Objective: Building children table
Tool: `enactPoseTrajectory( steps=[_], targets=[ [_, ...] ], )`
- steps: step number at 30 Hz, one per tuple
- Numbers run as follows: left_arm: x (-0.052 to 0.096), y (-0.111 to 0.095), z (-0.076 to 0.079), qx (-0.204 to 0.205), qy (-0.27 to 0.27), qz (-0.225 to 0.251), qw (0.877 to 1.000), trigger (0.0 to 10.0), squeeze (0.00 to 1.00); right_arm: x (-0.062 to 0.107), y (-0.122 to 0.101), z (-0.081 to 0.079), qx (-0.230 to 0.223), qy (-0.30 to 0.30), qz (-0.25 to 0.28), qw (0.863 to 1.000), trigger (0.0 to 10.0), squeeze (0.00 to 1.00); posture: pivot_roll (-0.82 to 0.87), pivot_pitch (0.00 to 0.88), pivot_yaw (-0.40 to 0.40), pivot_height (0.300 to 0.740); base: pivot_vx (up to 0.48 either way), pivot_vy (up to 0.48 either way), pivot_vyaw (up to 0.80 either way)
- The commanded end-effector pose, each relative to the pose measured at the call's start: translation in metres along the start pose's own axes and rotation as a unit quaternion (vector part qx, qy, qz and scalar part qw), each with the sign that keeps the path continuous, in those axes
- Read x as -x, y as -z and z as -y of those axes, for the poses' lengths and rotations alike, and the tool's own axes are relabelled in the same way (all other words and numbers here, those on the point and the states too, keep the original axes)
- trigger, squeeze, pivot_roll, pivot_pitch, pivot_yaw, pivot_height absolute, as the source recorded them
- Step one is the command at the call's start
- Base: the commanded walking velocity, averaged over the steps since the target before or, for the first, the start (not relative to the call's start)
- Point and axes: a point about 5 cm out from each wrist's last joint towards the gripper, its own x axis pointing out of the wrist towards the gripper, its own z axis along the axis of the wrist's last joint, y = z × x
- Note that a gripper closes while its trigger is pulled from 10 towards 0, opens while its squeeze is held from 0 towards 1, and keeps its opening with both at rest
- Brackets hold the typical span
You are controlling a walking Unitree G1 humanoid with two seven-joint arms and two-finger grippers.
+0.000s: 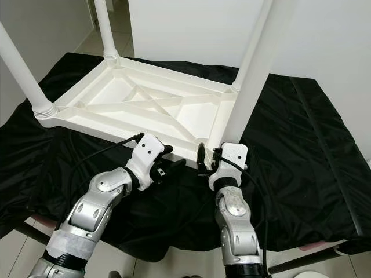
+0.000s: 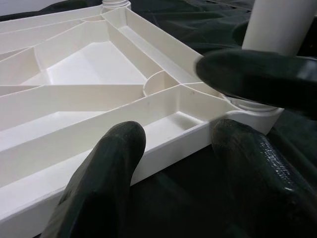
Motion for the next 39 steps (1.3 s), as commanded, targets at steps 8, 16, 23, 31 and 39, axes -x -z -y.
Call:
enactPoseTrajectory(
  steps=[8, 16, 23, 31, 39],
  targets=[
    [0.001, 0.001, -0.009, -0.007, -0.046, -0.003, 0.999, 10.0, 0.00, 0.002, -0.001, 0.016, 0.026, -0.073, -0.003, 0.997, 10.0, 0.00, 0.01, 0.057, -0.029, 0.740, 0.000, 0.000, 0.00],
    [-0.003, -0.003, -0.010, -0.008, -0.040, 0.002, 0.999, 10.0, 0.00, -0.004, -0.007, 0.036, 0.070, -0.162, -0.012, 0.984, 10.0, 0.00, 0.00, 0.053, -0.018, 0.740, 0.000, 0.000, 0.00],
    [-0.005, -0.005, -0.010, -0.008, -0.039, 0.007, 0.999, 10.0, 0.00, -0.015, -0.005, 0.043, 0.107, -0.223, -0.036, 0.968, 10.0, 0.00, 0.00, 0.050, -0.020, 0.740, 0.000, 0.000, 0.00],
    [-0.005, -0.005, -0.011, -0.011, -0.044, 0.009, 0.999, 10.0, 0.00, -0.024, 0.000, 0.049, 0.113, -0.260, -0.052, 0.958, 0.0, 0.00, 0.01, 0.050, -0.032, 0.740, 0.000, 0.000, 0.00],
    [-0.003, -0.004, -0.010, -0.010, -0.048, 0.008, 0.999, 10.0, 0.00, -0.024, 0.007, 0.050, 0.097, -0.275, -0.065, 0.954, 0.0, 0.00, 0.02, 0.050, -0.036, 0.740, 0.000, 0.000, 0.00]
  ],
)
